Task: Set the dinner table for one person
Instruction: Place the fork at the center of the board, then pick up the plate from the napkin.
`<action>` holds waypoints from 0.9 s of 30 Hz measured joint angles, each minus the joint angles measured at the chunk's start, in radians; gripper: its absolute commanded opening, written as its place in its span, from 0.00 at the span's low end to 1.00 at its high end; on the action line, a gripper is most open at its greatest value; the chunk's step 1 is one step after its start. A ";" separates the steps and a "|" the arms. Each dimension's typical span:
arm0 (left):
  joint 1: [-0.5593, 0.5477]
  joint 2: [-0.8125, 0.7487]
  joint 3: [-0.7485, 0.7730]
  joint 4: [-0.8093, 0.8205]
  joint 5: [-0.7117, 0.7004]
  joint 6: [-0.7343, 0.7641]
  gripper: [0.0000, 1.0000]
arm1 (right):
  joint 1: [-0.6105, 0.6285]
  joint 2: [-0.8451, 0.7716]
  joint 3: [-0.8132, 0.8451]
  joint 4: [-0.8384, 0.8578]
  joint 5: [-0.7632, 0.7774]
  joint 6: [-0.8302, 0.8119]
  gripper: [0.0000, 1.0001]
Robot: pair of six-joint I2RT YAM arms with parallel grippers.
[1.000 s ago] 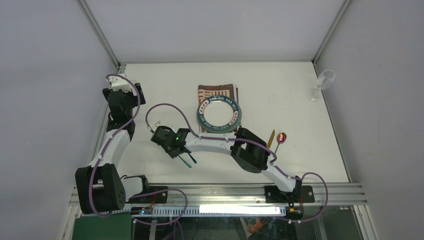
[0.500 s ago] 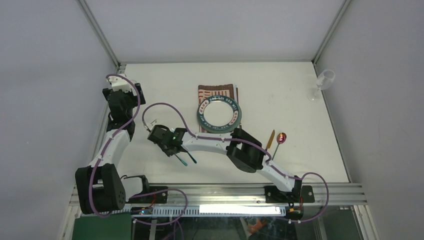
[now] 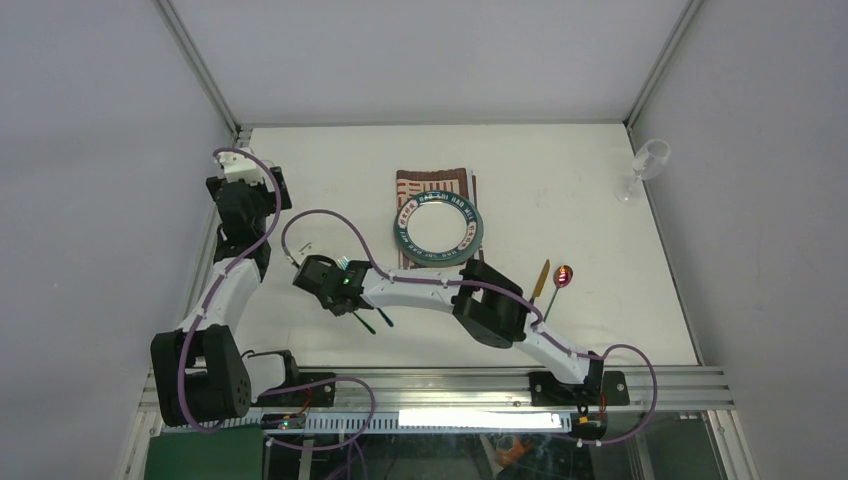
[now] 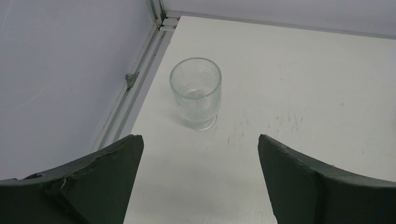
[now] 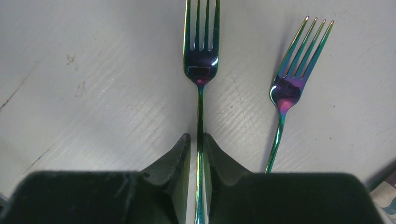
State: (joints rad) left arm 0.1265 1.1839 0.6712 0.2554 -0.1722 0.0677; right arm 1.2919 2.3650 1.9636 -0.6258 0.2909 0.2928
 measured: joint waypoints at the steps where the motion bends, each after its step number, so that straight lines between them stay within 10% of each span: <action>1: 0.000 0.002 0.000 0.000 0.000 0.000 0.99 | 0.004 0.000 0.000 -0.001 0.008 0.000 0.21; 12: 0.002 0.023 0.022 -0.058 0.100 -0.002 0.99 | 0.008 -0.215 -0.251 -0.005 0.149 0.049 0.32; 27: -0.042 0.507 0.557 -0.563 0.963 -0.051 0.91 | -0.550 -0.794 -0.672 0.095 0.014 0.205 0.45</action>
State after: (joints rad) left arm 0.0845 1.6909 1.2285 -0.3077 0.7906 0.0170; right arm 0.7422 1.5707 1.2915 -0.5304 0.3046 0.4980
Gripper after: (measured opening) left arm 0.911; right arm 0.451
